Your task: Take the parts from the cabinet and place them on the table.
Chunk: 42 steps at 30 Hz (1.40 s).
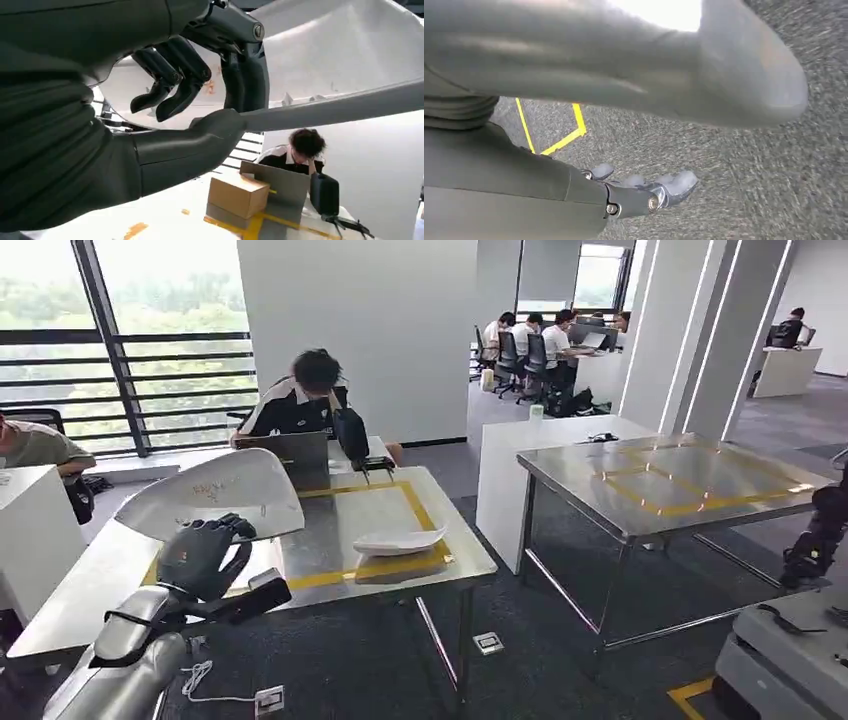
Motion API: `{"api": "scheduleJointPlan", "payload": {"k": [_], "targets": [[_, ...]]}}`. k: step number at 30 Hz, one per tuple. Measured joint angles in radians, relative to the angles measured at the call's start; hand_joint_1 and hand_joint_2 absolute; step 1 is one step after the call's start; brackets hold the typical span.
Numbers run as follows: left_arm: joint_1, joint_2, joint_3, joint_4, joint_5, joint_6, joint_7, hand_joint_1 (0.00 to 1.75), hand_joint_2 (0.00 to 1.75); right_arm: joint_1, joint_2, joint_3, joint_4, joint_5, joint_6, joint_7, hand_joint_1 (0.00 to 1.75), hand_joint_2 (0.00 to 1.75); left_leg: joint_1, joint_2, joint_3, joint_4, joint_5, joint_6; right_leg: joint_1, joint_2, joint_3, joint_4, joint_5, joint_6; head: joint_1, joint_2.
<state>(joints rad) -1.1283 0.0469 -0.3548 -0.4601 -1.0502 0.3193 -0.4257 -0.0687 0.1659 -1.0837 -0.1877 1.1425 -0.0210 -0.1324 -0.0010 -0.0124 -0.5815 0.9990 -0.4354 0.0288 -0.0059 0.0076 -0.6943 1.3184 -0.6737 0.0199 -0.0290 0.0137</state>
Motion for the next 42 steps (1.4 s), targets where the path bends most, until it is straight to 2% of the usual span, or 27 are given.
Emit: {"api": "scheduleJointPlan", "payload": {"k": [1,2,5,7,8,10,12,14,16,18,19,20,23,25,27,28,30,31,32,34,35,36,37,38,40,41,42], "targets": [[0.003,0.000,0.000,0.000,0.000,-0.001,-0.002,1.75,1.75,0.001,0.000,0.000,0.000,0.000,0.001,0.000,0.00,0.00,0.000,-0.001,0.016,0.000,-0.012,-0.002,-0.001,-0.001,-0.015,-0.028,0.002,-0.001,0.001,0.000],[0.006,0.000,0.000,0.000,0.000,-0.001,-0.002,1.75,1.75,0.003,0.000,0.000,0.000,-0.001,0.000,0.000,0.00,0.00,0.000,0.000,0.031,0.000,-0.024,-0.004,-0.002,-0.001,-0.012,-0.081,0.035,-0.004,0.000,0.000],[0.005,-0.003,0.000,0.002,0.000,-0.004,-0.003,1.75,1.75,0.006,0.000,0.000,0.000,-0.002,0.000,0.000,0.00,0.00,-0.003,-0.002,0.067,0.007,-0.060,-0.017,-0.001,-0.005,0.019,-0.299,0.256,-0.012,0.000,0.000],[0.005,-0.006,0.000,-0.002,0.000,-0.006,-0.003,1.75,1.75,0.005,0.001,-0.001,0.000,-0.002,0.000,0.000,0.00,0.00,-0.005,-0.007,0.075,-0.002,-0.094,-0.030,0.005,-0.008,0.044,-0.299,0.244,-0.021,0.001,0.000],[0.003,-0.006,-0.001,-0.003,0.000,-0.006,-0.003,1.75,1.75,0.005,0.002,-0.001,0.000,-0.002,0.000,0.000,0.00,0.00,-0.005,-0.008,0.092,0.023,-0.077,-0.038,0.000,-0.005,0.046,-0.305,0.244,-0.025,-0.001,0.000],[-0.004,-0.005,-0.001,-0.005,0.000,-0.006,-0.003,1.75,1.75,0.003,0.002,-0.001,0.000,-0.002,0.000,0.001,0.00,0.00,-0.002,-0.003,0.086,0.051,-0.086,-0.047,-0.001,-0.005,0.078,-0.303,0.252,-0.047,0.000,0.000],[-0.008,-0.008,-0.002,-0.004,0.000,-0.006,-0.003,1.75,1.75,0.001,0.002,-0.002,0.000,-0.004,-0.002,0.000,0.00,0.00,-0.001,0.004,0.011,0.177,-0.105,-0.053,0.000,-0.007,0.098,-0.301,0.234,-0.059,-0.002,0.000],[-0.003,-0.008,-0.003,-0.001,0.000,-0.007,0.001,1.75,1.75,0.000,0.002,-0.006,0.000,-0.012,-0.007,-0.001,0.00,0.00,0.001,0.006,-0.086,0.296,-0.170,-0.060,0.001,-0.005,0.115,-0.301,0.215,-0.061,-0.003,0.000],[0.006,-0.007,-0.003,0.002,0.001,-0.007,0.007,1.75,1.75,0.003,0.002,-0.015,0.000,-0.020,-0.009,-0.001,0.00,0.00,0.001,0.006,-0.131,0.297,-0.189,-0.056,0.001,-0.004,0.140,-0.301,0.192,-0.059,-0.003,0.000],[0.008,-0.004,-0.004,0.005,0.003,-0.007,0.008,1.75,1.75,0.006,0.002,-0.018,0.000,-0.022,-0.012,-0.001,0.00,0.00,-0.001,0.010,-0.118,0.179,-0.126,-0.043,0.002,-0.009,0.172,-0.301,0.166,-0.058,-0.003,0.000],[0.008,-0.001,-0.004,0.005,0.003,-0.007,0.008,1.75,1.75,0.007,0.003,-0.018,0.000,-0.023,-0.014,-0.003,0.00,0.00,-0.005,0.026,-0.103,0.090,-0.034,-0.033,0.003,-0.013,0.188,-0.301,0.151,-0.055,-0.002,0.000],[0.007,-0.001,-0.004,0.009,0.004,-0.007,0.008,1.75,1.75,0.010,0.004,-0.021,0.000,-0.024,-0.014,-0.004,0.00,0.00,-0.014,0.061,-0.106,0.018,0.073,-0.026,0.005,-0.016,0.194,-0.300,0.139,-0.051,-0.003,0.000],[0.011,0.001,-0.006,0.010,0.008,-0.005,0.010,1.75,1.75,0.007,0.003,-0.024,0.000,-0.023,-0.008,-0.006,0.00,0.00,-0.013,0.033,-0.086,0.006,0.060,-0.016,0.010,-0.031,0.225,-0.303,0.126,-0.031,-0.002,0.000],[0.011,0.001,-0.006,0.008,0.011,-0.003,0.010,1.75,1.75,0.006,0.000,-0.024,0.000,-0.022,-0.001,-0.008,0.00,0.00,-0.005,0.019,-0.059,0.001,0.048,-0.005,0.011,-0.029,0.202,-0.262,0.142,-0.024,-0.002,0.000],[0.010,0.004,-0.006,0.010,0.012,0.002,0.011,1.75,1.75,0.004,0.000,-0.024,0.000,-0.020,0.000,-0.008,0.00,0.00,-0.005,0.006,-0.040,-0.002,0.031,0.004,0.006,-0.016,0.115,-0.126,0.173,-0.015,-0.001,0.000],[0.013,0.003,-0.006,0.010,0.012,0.003,0.010,1.75,1.75,0.004,0.000,-0.024,0.000,-0.019,0.001,-0.008,0.00,0.00,-0.005,-0.003,-0.031,-0.002,0.020,0.004,0.003,-0.015,0.063,-0.064,0.150,-0.012,-0.002,0.000],[0.028,0.003,-0.006,0.010,0.012,0.004,0.008,1.75,1.75,0.005,0.000,-0.024,0.000,-0.013,0.001,-0.005,0.00,0.00,-0.005,-0.023,0.000,-0.002,-0.006,0.003,0.001,-0.014,-0.019,0.001,0.049,-0.008,-0.001,0.000],[0.034,0.004,-0.006,0.010,0.012,0.005,0.007,1.75,1.75,0.006,0.000,-0.024,0.000,-0.012,0.001,-0.004,0.00,0.00,-0.004,-0.033,0.020,-0.002,-0.022,0.001,0.000,-0.013,-0.041,-0.012,0.015,-0.007,0.000,0.000],[0.037,0.004,-0.006,0.010,0.012,0.005,0.007,1.75,1.75,0.008,0.000,-0.024,0.000,-0.012,0.000,-0.003,0.00,0.00,-0.004,-0.042,0.039,-0.001,-0.036,0.000,-0.002,-0.012,-0.047,-0.045,0.015,-0.005,-0.001,0.000],[0.039,0.004,-0.006,0.010,0.012,0.005,0.007,1.75,1.75,0.011,0.000,-0.024,0.000,-0.012,0.000,-0.003,0.00,0.00,-0.002,-0.056,0.078,-0.001,-0.067,-0.008,-0.008,0.002,-0.040,-0.162,0.104,-0.001,-0.001,0.000],[0.041,0.004,-0.006,0.011,0.012,0.005,0.007,1.75,1.75,0.018,0.000,-0.024,0.000,-0.012,0.000,-0.003,0.00,0.00,-0.001,-0.062,0.083,-0.001,-0.087,-0.013,-0.016,0.031,-0.032,-0.254,0.256,0.003,0.000,0.000],[0.040,0.002,-0.007,0.014,0.012,0.006,0.007,1.75,1.75,0.019,0.001,-0.024,0.001,-0.011,0.001,-0.003,0.00,0.00,-0.002,-0.077,0.101,0.016,-0.108,-0.018,-0.014,0.036,-0.040,-0.310,0.309,0.001,-0.001,-0.001],[0.040,0.001,-0.007,0.013,0.012,0.006,0.007,1.75,1.75,0.016,0.001,-0.024,0.001,-0.012,0.001,-0.001,0.00,0.00,0.001,-0.086,0.103,0.012,-0.134,-0.026,-0.007,0.033,-0.027,-0.294,0.305,-0.008,-0.002,0.000],[0.042,0.002,-0.007,0.008,0.012,0.006,0.006,1.75,1.75,0.016,0.001,-0.024,0.001,-0.011,0.000,-0.002,0.00,0.00,0.005,-0.093,0.132,0.013,-0.133,-0.033,-0.002,0.028,-0.015,-0.295,0.299,-0.016,0.000,0.000],[0.034,0.008,-0.007,0.005,0.013,0.008,0.007,1.75,1.75,0.007,0.002,-0.024,0.001,-0.012,0.000,-0.004,0.00,0.00,0.006,-0.084,0.143,0.024,-0.134,-0.045,-0.003,0.014,0.022,-0.298,0.286,-0.041,0.001,0.000],[0.029,0.011,-0.007,0.004,0.013,0.009,0.007,1.75,1.75,0.007,0.002,-0.024,0.001,-0.012,0.000,-0.004,0.00,0.00,0.003,-0.035,0.126,0.071,-0.123,-0.048,-0.001,0.008,0.040,-0.296,0.279,-0.050,-0.001,0.000],[0.026,0.010,-0.008,0.005,0.013,0.009,0.007,1.75,1.75,0.006,0.000,-0.024,0.001,-0.012,-0.001,-0.004,0.00,0.00,0.003,-0.009,0.087,0.138,-0.114,-0.050,0.000,0.003,0.053,-0.296,0.265,-0.055,-0.003,-0.001]]}}
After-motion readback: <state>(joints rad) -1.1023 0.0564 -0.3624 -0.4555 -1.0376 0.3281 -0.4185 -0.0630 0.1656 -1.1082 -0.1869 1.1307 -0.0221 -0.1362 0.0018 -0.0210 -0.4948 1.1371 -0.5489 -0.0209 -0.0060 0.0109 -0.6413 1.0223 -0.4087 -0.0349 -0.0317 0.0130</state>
